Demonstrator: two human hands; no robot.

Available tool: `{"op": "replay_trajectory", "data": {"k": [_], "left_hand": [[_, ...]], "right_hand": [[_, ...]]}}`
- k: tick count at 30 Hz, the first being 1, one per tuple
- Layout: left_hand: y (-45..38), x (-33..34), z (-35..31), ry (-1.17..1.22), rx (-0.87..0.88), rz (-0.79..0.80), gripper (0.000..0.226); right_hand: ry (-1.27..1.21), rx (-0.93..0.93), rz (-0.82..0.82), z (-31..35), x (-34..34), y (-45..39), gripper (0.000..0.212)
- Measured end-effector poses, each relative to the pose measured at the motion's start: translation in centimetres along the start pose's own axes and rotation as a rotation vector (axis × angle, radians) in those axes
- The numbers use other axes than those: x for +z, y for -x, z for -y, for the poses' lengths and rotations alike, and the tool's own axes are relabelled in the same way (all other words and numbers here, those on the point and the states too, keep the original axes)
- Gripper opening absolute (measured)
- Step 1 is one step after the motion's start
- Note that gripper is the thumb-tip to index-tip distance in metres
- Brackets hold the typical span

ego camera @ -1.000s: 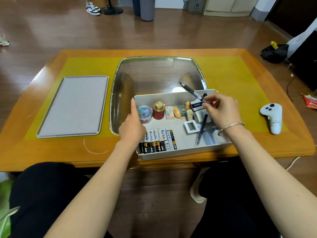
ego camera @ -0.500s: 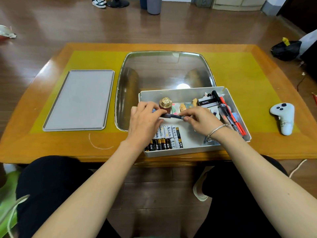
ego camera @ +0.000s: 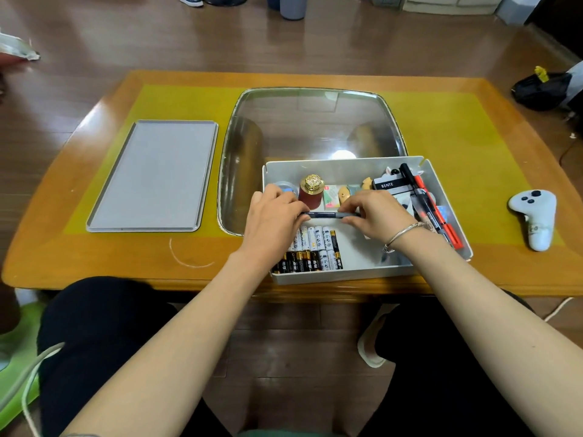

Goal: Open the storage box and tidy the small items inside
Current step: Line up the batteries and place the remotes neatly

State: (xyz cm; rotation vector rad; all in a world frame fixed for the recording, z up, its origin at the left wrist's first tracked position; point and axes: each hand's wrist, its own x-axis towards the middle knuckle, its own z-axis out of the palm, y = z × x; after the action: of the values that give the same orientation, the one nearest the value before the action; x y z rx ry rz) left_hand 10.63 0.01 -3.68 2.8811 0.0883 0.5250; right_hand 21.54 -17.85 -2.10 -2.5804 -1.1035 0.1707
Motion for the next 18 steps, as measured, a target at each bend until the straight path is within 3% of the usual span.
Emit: {"op": "replay_trajectory", "data": {"k": [3, 6, 8, 10, 12, 18], "left_hand": [[0.5, -0.2, -0.7, -0.036, -0.038, 0.037, 0.028], [1.7, -0.3, -2.4, 0.052, 0.031, 0.093, 0.031], [2.4, -0.3, -3.8, 0.144, -0.021, 0.270, 0.038], [2.8, 0.1, -4.9, 0.147, -0.175, 0.524, 0.071], [2.9, 0.5, -5.3, 0.134, -0.265, 0.669, 0.095], [2.3, 1.6, -4.3, 0.097, -0.355, 0.727, 0.099]], "right_hand": [[0.112, 0.000, 0.014, 0.2, 0.8, -0.8, 0.020], [0.204, 0.037, 0.034, 0.5, 1.6, -1.5, 0.021], [0.223, 0.064, 0.056, 0.7, 2.1, -1.8, 0.020], [0.243, 0.072, 0.093, 0.8, 2.5, -2.1, 0.021], [0.250, 0.086, 0.129, 1.0, 2.9, -2.6, 0.020], [0.228, 0.109, 0.243, 1.2, 3.5, -3.7, 0.023]]}}
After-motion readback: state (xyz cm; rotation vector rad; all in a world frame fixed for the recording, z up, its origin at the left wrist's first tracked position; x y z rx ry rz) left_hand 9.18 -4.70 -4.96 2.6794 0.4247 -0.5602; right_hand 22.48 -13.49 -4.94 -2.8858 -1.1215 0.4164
